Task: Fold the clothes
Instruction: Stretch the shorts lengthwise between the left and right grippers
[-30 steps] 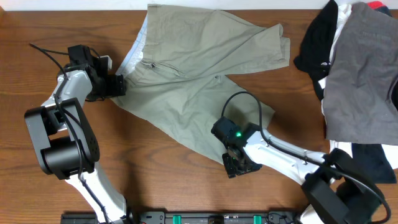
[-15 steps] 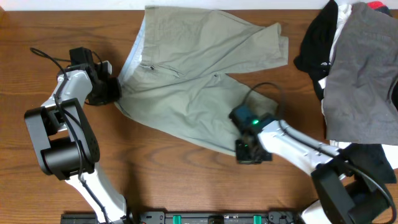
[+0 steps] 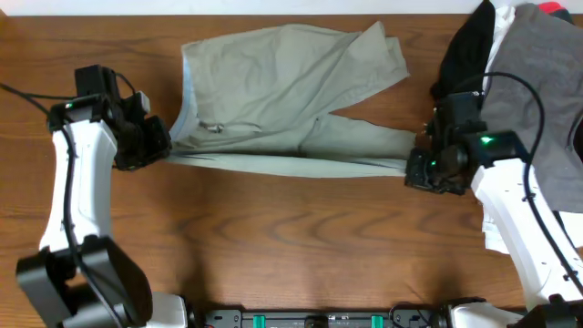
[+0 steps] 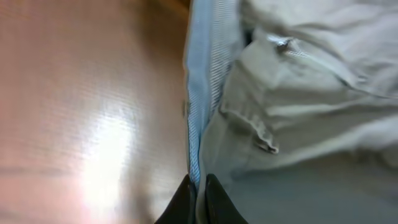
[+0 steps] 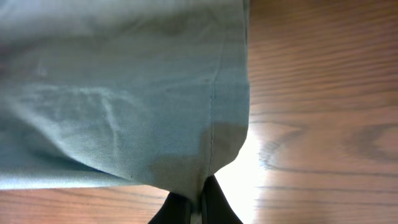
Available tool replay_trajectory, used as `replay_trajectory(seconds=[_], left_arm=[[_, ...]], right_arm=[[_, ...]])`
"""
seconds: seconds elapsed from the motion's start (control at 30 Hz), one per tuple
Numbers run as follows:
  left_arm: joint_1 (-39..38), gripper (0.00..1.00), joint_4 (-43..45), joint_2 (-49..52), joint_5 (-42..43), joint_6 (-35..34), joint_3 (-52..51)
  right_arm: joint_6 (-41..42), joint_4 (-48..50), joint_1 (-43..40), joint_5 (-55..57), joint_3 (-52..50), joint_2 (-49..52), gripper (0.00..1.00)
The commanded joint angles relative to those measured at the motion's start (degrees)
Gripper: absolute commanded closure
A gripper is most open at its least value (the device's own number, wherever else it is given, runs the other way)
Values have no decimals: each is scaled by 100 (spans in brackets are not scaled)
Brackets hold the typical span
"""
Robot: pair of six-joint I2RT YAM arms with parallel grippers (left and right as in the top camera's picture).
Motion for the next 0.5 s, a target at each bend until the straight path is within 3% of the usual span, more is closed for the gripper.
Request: replay_trajectory(seconds=[0.0, 0.47], left_arm=[[72, 94, -221, -439, -297, -118, 22], [-717, 94, -881, -2315, -533, -544, 22]], right_arm=[[-389, -142, -284, 358, 142, -52, 99], [-728, -831, -358, 619, 848, -1300, 99]])
